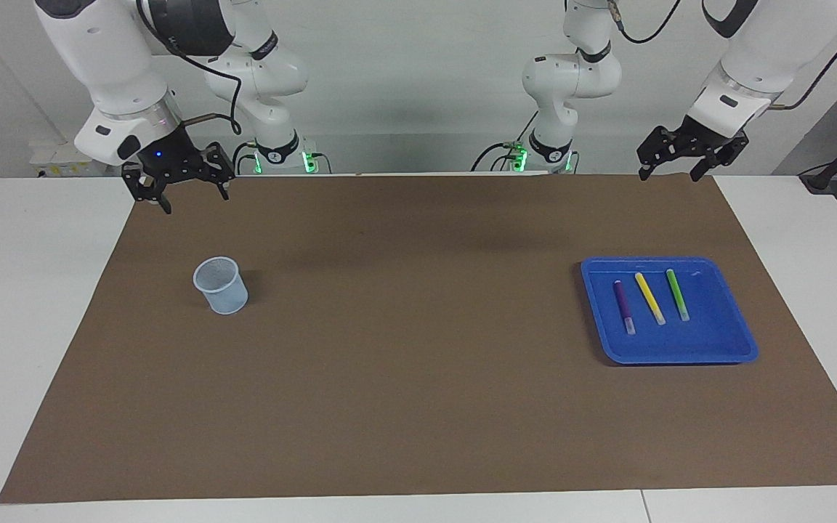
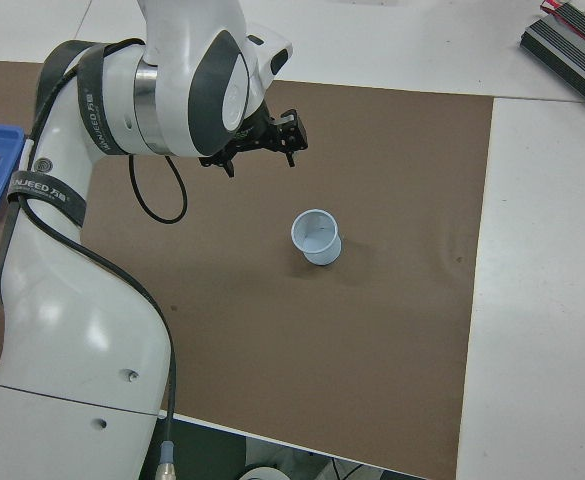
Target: Right arm passes pens to left for tray arrangement
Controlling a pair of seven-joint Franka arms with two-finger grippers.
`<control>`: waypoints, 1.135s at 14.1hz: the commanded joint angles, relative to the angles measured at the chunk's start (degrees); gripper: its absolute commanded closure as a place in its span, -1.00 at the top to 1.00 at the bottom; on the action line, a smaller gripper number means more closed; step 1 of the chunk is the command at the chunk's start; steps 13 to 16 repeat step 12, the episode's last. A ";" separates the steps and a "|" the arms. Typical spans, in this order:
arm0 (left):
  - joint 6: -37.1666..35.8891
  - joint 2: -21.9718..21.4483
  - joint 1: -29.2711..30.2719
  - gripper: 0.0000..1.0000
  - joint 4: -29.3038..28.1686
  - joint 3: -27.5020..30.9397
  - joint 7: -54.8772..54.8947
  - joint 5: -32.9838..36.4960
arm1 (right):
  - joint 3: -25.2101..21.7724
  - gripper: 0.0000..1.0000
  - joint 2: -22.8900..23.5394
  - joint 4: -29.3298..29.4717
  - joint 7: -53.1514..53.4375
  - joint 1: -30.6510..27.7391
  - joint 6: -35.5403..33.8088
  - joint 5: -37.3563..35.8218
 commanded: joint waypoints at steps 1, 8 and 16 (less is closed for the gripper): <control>0.52 -0.31 0.00 1.00 0.32 0.15 -0.81 -0.07 | 0.00 1.00 -0.72 -0.34 -0.09 -0.05 -0.58 -0.48; 0.16 -0.49 0.53 1.00 0.06 0.59 -1.07 -0.07 | 0.00 1.00 -0.73 -0.34 -0.09 -0.05 -0.58 -0.48; -0.01 -0.57 0.62 1.00 0.05 0.77 -1.07 -0.07 | 0.00 1.00 -0.72 -0.34 -0.09 -0.05 -0.58 -0.48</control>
